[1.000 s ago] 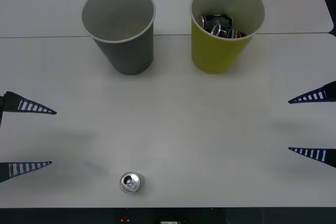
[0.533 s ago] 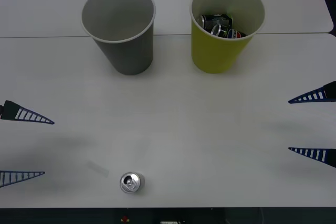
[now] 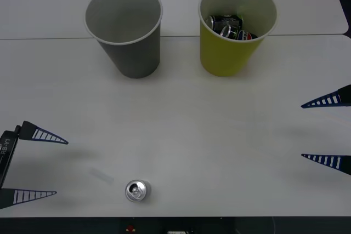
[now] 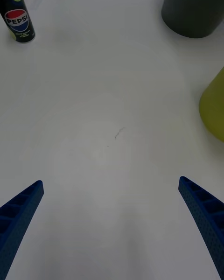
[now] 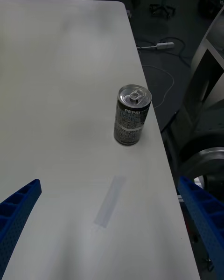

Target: Put the can into the green bin and the plastic bottle into the gray bin

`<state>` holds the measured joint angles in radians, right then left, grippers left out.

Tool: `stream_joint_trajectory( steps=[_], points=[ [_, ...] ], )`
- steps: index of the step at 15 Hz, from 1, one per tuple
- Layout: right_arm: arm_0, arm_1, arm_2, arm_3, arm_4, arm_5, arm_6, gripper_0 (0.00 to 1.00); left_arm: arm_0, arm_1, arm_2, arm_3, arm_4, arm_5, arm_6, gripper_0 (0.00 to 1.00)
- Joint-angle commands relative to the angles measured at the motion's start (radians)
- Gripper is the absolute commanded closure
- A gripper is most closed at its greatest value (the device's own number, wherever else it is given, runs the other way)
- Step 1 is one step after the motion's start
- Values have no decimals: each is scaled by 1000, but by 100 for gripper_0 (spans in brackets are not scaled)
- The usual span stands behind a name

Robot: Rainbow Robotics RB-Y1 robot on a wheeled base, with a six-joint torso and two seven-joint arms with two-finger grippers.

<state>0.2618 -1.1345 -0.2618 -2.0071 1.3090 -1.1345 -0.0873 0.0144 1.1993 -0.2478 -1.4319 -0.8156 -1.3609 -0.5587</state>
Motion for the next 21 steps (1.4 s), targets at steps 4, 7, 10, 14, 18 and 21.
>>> stream_joint_trajectory(
  steps=[4,7,10,14,18,21],
  points=[
    [0,0,0,0,0,0,0,0,-142,-49,-248,179,131,-35,-170,0],
    [0,0,0,0,0,0,0,0,-195,-102,-340,252,165,-41,-257,0],
    [0,0,0,0,0,0,0,0,-246,-158,-413,314,171,-43,-285,0],
    [0,0,0,0,0,0,0,0,-314,-237,-490,399,173,-43,-316,0],
    [0,0,0,0,0,0,0,0,-380,-330,-565,492,174,-43,-334,0],
    [0,0,0,0,0,0,0,0,-396,-366,-608,496,191,-15,-334,0]
  ],
)
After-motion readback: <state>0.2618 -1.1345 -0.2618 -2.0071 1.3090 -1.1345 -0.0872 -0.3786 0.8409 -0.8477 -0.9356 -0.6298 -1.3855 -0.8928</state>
